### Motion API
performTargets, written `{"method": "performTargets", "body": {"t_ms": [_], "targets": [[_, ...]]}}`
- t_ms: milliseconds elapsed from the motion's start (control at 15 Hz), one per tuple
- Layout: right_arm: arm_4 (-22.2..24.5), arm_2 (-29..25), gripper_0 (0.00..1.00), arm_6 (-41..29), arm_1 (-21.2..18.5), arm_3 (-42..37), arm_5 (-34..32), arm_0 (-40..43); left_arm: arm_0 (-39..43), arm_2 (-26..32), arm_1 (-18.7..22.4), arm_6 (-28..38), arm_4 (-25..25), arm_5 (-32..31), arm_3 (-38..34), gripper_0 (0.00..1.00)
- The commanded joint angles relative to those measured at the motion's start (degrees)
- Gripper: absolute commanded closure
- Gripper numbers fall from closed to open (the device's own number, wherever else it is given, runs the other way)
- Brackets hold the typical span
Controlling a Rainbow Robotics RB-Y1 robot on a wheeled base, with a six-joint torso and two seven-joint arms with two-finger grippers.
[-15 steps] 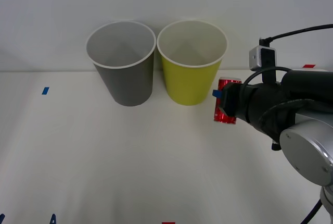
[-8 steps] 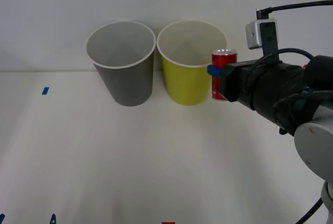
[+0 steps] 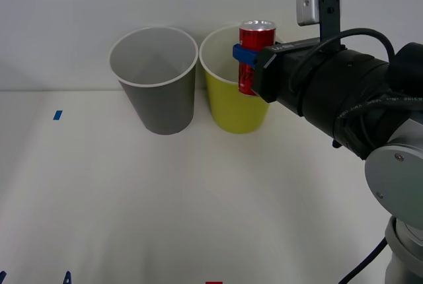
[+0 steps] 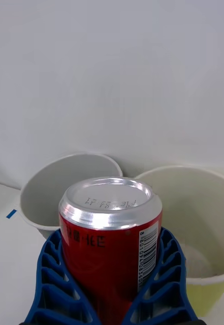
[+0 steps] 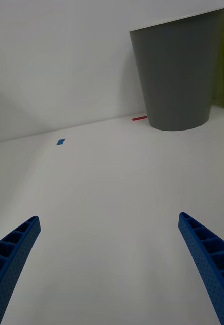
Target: Put cans in the gray bin and PET bottles in the light green bin.
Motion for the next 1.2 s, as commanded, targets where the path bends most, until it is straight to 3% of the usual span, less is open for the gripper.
{"method": "performTargets", "body": {"t_ms": [67, 267, 600, 933, 1200], "targets": [[-0.61, 1.8, 1.0, 0.85, 2.13, 1.56, -1.62, -3.4, 0.0, 0.0, 0.0, 0.0, 0.0, 0.0, 0.0, 0.09], [-0.96, 3.64, 1.0, 1.9, 3.28, 8.59, -4.43, -9.81, 0.0, 0.0, 0.0, 0.0, 0.0, 0.0, 0.0, 0.08], [-2.1, 10.06, 1.0, 3.75, 3.19, 29.95, -31.33, -14.82, 0.0, 0.0, 0.0, 0.0, 0.0, 0.0, 0.0, 0.08], [-2.45, 10.5, 1.0, 4.8, 3.63, 43.66, -36.07, -24.84, 0.0, 0.0, 0.0, 0.0, 0.0, 0.0, 0.0, 0.08], [-2.63, 10.5, 1.0, 4.89, 4.07, 52.54, -43.63, -28.8, 0.0, 0.0, 0.0, 0.0, 0.0, 0.0, 0.0, 0.08]]}}
